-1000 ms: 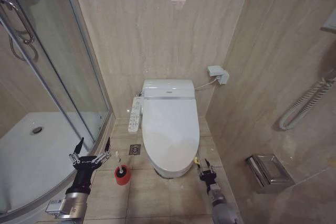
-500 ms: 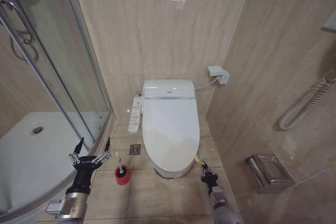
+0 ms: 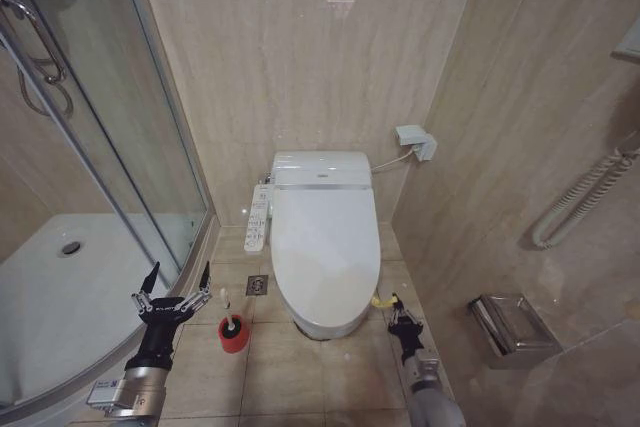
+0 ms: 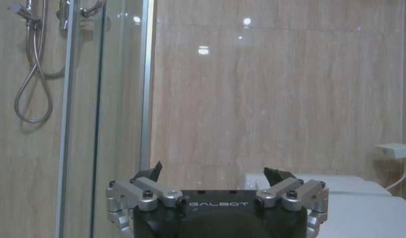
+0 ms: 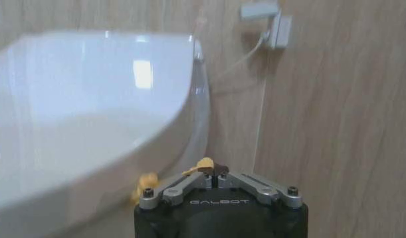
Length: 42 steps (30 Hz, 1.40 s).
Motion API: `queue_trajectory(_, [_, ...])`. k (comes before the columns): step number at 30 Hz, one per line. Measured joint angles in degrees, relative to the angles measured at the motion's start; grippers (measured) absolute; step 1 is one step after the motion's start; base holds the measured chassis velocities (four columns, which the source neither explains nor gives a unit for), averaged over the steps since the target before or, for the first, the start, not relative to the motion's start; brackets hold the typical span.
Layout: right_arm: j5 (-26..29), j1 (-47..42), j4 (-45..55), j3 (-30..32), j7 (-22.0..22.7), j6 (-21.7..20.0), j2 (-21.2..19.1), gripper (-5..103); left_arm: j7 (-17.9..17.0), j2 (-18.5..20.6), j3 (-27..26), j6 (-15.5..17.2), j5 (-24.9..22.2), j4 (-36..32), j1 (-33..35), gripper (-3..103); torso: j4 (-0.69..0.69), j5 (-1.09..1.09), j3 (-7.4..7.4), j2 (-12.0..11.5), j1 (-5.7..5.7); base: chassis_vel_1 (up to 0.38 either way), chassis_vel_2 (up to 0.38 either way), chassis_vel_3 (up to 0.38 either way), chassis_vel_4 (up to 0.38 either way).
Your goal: Open the toilet lid, clean the toilet bowl with a toilet brush, close the toilet lid, and flush.
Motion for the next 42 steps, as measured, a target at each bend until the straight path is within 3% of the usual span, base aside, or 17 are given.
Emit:
queue_trajectory(10, [3.4,-2.0,11.1,0.9,1.6,-2.4,-0.6,1,0.0,0.0,0.0,0.0,0.0,0.0,0.0,100,-0.02,0.01,0.0,0.0,0.0,0.0,0.0,0.0,0.0])
queue_trajectory(23, [7.3,1.1,25.1,2.4,4.6,-9.3,-1.9,1,0.0,0.0,0.0,0.0,0.0,0.0,0.0,100,-0.02,-0.01,0.0,0.0,0.0,0.0,0.0,0.0,0.0])
queue_trajectory(31, [9.3,9.3,23.1,1.9,5.1,-13.1,-5.1,1,0.0,0.0,0.0,0.0,0.0,0.0,0.0,100,-0.02,-0.01,0.0,0.0,0.0,0.0,0.0,0.0,0.0])
queue_trajectory(42, [12.5,20.3,14.5,0.5,5.5,-14.1,-10.9,1,0.0,0.0,0.0,0.0,0.0,0.0,0.0,100,0.0,-0.01,0.0,0.0,0.0,0.0,0.0,0.0,0.0])
